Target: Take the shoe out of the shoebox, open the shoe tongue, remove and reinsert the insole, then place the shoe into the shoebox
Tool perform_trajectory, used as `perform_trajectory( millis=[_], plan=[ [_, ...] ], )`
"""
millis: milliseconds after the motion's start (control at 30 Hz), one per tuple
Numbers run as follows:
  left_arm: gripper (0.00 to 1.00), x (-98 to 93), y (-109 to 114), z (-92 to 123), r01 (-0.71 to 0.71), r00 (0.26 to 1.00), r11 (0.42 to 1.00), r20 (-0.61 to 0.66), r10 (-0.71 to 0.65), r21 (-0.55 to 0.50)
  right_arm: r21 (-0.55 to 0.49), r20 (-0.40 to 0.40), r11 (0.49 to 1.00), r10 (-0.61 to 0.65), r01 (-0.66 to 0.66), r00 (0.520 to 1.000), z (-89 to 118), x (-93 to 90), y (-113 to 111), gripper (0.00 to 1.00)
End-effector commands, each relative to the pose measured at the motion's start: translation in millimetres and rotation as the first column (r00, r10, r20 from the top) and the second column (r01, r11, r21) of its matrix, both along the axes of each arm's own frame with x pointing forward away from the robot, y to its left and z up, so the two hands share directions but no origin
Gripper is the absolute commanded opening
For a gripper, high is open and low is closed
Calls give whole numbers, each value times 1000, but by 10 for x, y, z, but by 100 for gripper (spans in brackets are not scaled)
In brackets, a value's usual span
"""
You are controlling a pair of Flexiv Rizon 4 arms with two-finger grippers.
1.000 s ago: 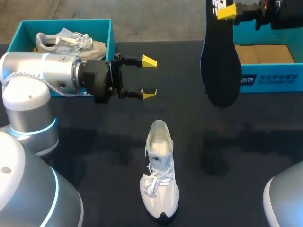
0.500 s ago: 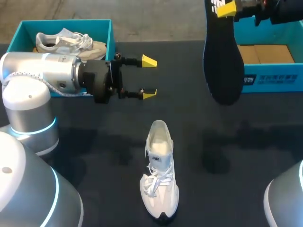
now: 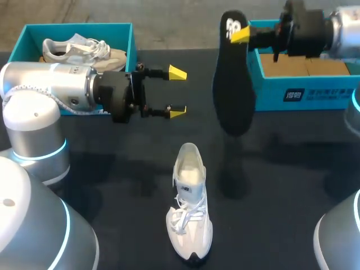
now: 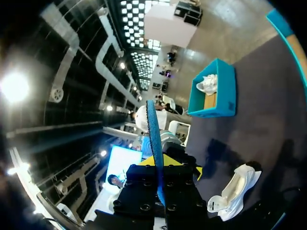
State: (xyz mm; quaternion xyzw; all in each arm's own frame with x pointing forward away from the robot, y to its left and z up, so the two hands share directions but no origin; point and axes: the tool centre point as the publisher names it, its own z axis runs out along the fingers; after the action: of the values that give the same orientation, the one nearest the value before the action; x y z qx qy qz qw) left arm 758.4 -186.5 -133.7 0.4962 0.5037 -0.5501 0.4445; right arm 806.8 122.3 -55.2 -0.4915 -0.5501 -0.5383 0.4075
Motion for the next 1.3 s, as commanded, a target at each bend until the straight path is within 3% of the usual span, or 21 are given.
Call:
perform_trajectory(
  millis=[33,200,533,800,967,1300],
  plan=[
    [100,-3,-14,-9,-2,1000,1000,2,2,-1,13,-74,1000,-16,17,997,-313,56,126,0],
    [100,-3,-14,-9,-2,1000,1000,2,2,-1,18,-196,999,-34,38,980,-551,24,192,0],
    [100,-3,-14,-9,-2,1000,1000,2,2,-1,18,-196,999,-34,38,980,-551,24,192,0],
    [100,-3,-14,-9,-2,1000,1000,2,2,-1,29,-313,999,-25,36,950,-526,110,377,0],
    [100,-3,-14,-9,-2,1000,1000,2,2,-1,15,-397,999,-37,47,917,-646,221,481,0],
    [100,0,-15,-12,-2,1000,1000,1,2,-2,32,-470,998,-36,57,882,-709,346,572,0]
  ],
)
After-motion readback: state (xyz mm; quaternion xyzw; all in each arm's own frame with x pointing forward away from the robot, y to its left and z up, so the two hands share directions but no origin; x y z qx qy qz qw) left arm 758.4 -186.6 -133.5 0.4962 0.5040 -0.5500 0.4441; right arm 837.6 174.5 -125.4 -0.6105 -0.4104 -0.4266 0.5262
